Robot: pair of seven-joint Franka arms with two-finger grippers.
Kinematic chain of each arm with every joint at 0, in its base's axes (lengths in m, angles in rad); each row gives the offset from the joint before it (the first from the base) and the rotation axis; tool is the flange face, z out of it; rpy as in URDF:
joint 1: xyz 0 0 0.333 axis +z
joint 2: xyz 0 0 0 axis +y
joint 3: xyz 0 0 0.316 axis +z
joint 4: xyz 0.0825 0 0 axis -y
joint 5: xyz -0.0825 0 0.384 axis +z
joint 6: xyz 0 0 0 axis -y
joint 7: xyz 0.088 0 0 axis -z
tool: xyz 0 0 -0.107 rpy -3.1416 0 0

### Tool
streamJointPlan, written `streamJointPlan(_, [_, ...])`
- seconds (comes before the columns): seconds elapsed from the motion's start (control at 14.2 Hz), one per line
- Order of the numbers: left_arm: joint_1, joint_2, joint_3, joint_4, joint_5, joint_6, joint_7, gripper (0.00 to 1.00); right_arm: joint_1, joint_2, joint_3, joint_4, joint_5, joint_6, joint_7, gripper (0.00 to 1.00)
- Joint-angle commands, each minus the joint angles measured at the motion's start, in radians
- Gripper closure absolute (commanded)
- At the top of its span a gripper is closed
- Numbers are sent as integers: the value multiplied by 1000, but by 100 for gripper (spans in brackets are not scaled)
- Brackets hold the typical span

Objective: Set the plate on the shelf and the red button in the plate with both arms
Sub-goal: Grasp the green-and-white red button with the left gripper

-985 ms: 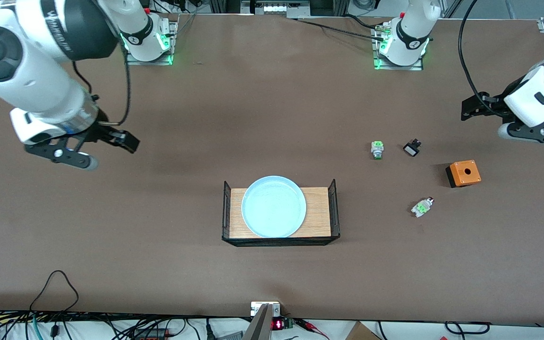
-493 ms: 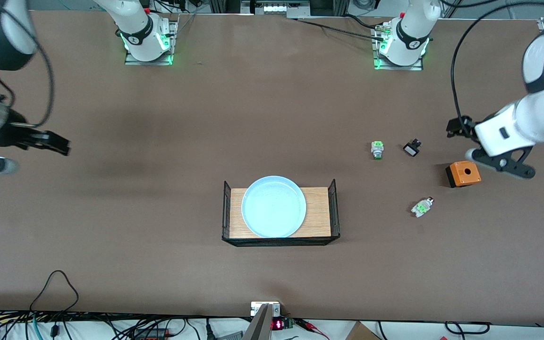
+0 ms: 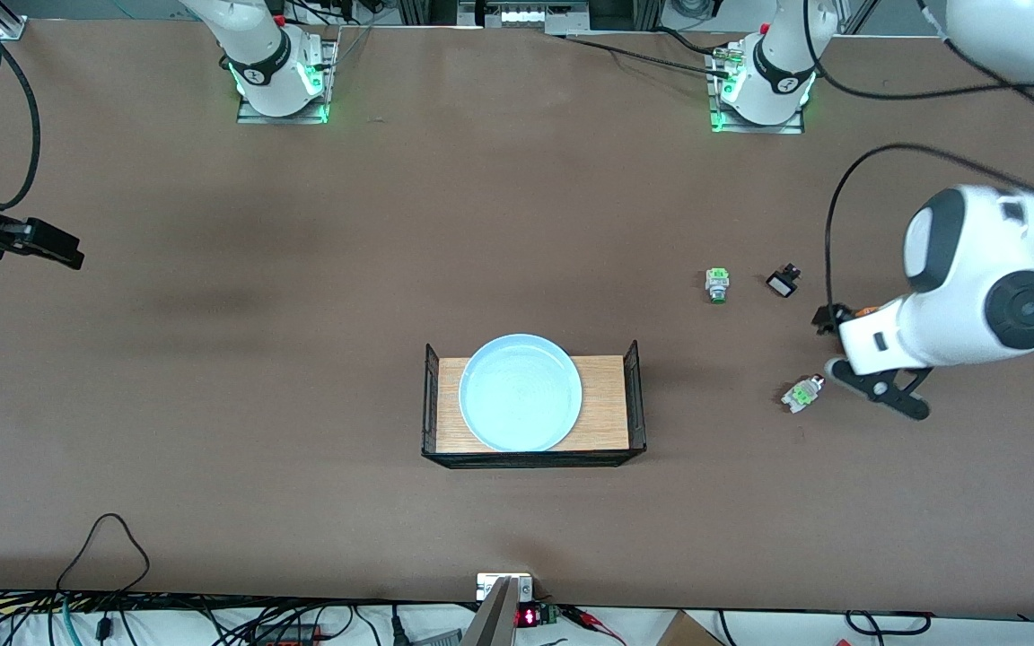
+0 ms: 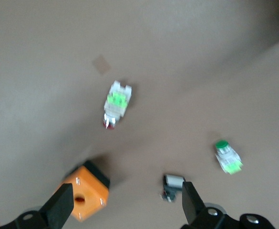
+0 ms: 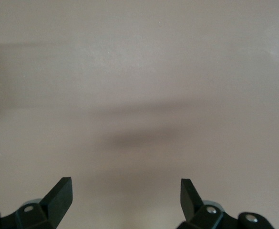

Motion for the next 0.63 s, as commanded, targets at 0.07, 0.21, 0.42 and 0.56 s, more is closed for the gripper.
streamJointPlan(0.07, [8,17,-2,-169,21,252,90,0,-15,-132,9,-182,4,92,-38,0])
streamJointPlan(0.21, [14,49,-2,-223,19,369,174,0,-15,-142,9,-183,5,79,-41,0])
streamJointPlan(0.42, [26,101,1,-240,18,513,307,0,-15,-142,8,-140,19,25,-85,0])
streamJointPlan(0.56, [31,126,1,-240,19,555,323,0,-15,-143,9,-132,74,3,-81,0])
